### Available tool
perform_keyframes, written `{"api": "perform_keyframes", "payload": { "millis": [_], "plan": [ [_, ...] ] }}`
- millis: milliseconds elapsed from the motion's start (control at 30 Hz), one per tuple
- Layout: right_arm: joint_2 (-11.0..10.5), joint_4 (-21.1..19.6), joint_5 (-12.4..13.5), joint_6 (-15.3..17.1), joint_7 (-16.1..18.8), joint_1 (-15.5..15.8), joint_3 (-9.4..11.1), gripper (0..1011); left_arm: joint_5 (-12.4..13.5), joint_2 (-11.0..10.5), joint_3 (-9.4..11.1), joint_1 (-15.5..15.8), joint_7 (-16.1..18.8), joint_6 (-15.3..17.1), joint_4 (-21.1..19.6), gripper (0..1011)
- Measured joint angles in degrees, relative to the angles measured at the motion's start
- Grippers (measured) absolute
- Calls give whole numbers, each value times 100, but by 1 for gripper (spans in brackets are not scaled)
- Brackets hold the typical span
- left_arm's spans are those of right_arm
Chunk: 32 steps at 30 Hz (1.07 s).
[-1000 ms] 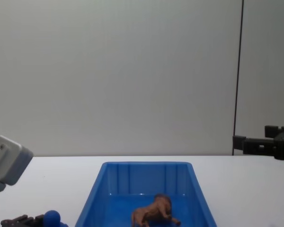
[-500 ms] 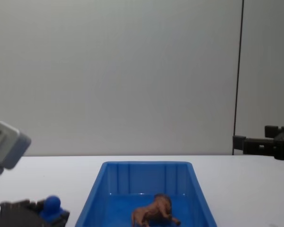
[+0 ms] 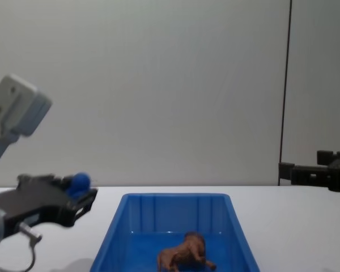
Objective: Pick up the two dolls from the table and place them into the box.
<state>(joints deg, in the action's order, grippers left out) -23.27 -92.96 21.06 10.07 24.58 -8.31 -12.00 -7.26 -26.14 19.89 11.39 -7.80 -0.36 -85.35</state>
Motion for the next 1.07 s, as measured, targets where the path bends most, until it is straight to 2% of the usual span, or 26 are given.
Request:
{"api": "perform_keyframes", "payload": {
  "millis": [267,333,433,467,533,633,733,767,800,900,1067],
  "plan": [
    [0,0,0,0,0,0,0,1001,262,280,125,290,-327,-66,-40,380],
    [0,0,0,0,0,0,0,1001,316,366,173,360,-434,-84,-20,466],
    [0,0,0,0,0,0,0,1001,381,495,253,456,-589,-115,29,525],
    [0,0,0,0,0,0,0,1001,395,527,274,479,-625,-123,43,599],
    [0,0,0,0,0,0,0,1001,417,596,318,524,-707,-144,74,639],
    [0,0,0,0,0,0,0,1001,451,717,397,600,-860,-191,137,757],
    [0,0,0,0,0,0,0,1001,458,785,444,642,-961,-248,171,850],
    [0,0,0,0,0,0,0,1001,458,785,444,642,-961,-248,171,850],
    [0,0,0,0,0,0,0,1001,458,796,452,649,-980,-264,178,906],
    [0,0,0,0,0,0,0,1001,458,829,473,670,-1043,-344,194,979],
    [0,0,0,0,0,0,0,1001,444,854,489,686,-1126,-455,201,1001]
  ]
}}
